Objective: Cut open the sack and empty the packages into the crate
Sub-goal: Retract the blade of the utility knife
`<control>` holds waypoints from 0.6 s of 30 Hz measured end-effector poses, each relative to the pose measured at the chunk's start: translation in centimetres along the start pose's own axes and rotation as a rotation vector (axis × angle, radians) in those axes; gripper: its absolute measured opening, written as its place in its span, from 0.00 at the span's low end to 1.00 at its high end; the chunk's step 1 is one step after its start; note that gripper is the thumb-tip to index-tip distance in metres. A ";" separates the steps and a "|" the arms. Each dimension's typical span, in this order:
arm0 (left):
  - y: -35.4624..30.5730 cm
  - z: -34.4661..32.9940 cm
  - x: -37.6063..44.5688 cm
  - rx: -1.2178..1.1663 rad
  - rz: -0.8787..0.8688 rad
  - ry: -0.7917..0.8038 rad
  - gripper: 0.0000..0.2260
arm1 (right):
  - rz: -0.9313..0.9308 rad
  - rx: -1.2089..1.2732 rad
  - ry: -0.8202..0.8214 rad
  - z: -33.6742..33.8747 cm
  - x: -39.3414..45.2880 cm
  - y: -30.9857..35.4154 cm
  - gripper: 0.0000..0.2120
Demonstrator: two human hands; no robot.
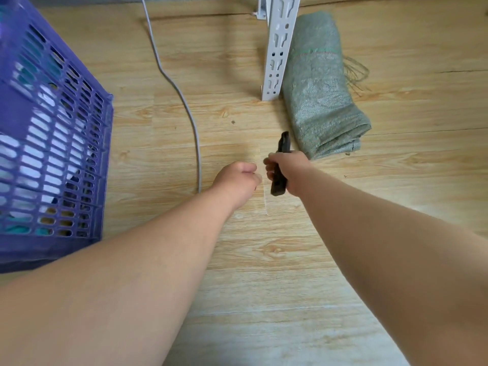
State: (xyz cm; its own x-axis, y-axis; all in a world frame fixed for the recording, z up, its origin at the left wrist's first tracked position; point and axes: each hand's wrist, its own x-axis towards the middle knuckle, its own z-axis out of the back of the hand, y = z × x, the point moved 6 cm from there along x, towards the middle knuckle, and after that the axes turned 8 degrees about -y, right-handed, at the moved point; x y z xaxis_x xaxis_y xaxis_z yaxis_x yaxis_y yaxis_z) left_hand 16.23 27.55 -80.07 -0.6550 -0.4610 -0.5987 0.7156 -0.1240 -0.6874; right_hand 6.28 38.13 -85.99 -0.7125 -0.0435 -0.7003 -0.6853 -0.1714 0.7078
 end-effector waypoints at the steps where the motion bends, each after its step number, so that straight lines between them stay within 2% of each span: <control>1: -0.1 -0.1 -0.2 -0.002 0.010 0.004 0.16 | -0.034 0.104 0.052 -0.7 -0.8 -0.2 0.02; 5: 0.0 -0.1 -1.2 -0.110 0.108 0.043 0.08 | -0.016 0.289 0.161 -1.6 -3.1 0.0 0.05; 8: -0.9 0.6 -2.0 -0.197 0.172 0.081 0.08 | 0.021 0.252 0.108 -1.1 -5.0 1.4 0.07; 11: -3.2 1.9 -3.4 -0.267 0.146 0.057 0.04 | -0.001 0.276 0.036 -1.6 -7.8 3.1 0.09; 18: -8.9 8.0 -9.2 -0.348 0.186 0.025 0.06 | -0.031 0.137 -0.077 -3.4 -16.7 9.3 0.13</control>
State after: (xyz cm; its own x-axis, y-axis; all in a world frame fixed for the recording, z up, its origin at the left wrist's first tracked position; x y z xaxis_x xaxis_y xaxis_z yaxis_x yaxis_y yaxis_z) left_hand 17.83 25.83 -65.11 -0.5307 -0.4257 -0.7329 0.7003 0.2669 -0.6621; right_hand 12.31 33.86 -67.97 -0.6968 0.0363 -0.7163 -0.7173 -0.0358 0.6959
